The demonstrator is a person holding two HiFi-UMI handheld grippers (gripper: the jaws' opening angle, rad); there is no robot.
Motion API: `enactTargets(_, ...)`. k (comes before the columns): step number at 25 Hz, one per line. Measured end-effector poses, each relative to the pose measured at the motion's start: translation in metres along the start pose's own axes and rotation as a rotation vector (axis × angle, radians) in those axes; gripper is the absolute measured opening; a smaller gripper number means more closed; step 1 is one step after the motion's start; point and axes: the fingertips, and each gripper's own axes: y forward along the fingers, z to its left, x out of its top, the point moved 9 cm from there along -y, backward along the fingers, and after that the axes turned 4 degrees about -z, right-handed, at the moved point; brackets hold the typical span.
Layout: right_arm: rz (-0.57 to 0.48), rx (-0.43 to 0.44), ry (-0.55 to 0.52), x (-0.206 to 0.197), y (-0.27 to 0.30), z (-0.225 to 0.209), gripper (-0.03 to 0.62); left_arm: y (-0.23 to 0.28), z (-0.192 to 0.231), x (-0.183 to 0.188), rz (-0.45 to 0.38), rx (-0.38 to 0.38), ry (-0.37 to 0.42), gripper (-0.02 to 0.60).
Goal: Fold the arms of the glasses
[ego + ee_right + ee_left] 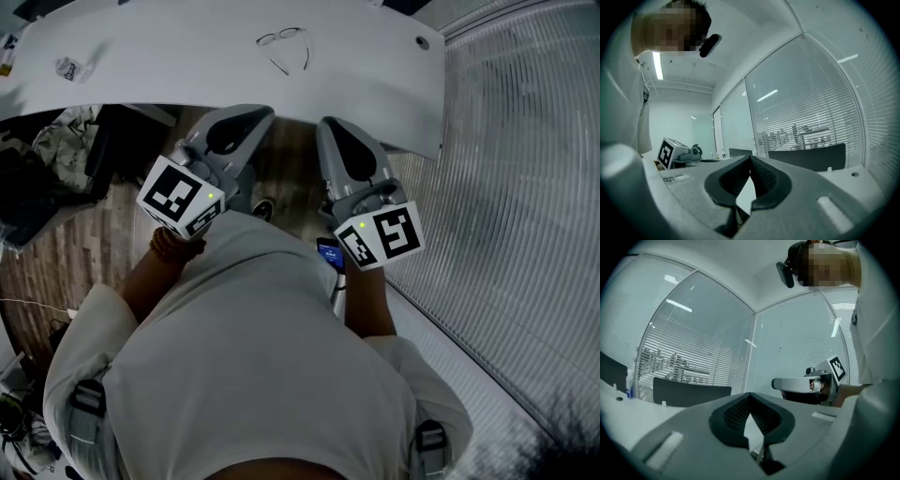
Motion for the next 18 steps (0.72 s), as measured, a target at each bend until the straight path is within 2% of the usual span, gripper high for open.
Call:
enactTargets(7,0.027,0.015,-0.01,-0.001,0.063,-0.026,0.002,0.025,0.066,-0.001,0.005,0.02,-0.004,0.003)
enactTargets(12,0.049,0.013,-0.029,0.0,0.127,-0.052,0.002,0.051,0.128,0.007,0.015,0.021,-0.018,0.003)
enactTargets(18,0.047,-0.062,-0.053,0.005,0.182,-0.073,0.002,0.081,0.182,0.015,0.034,-0.052,-0.012,0.003)
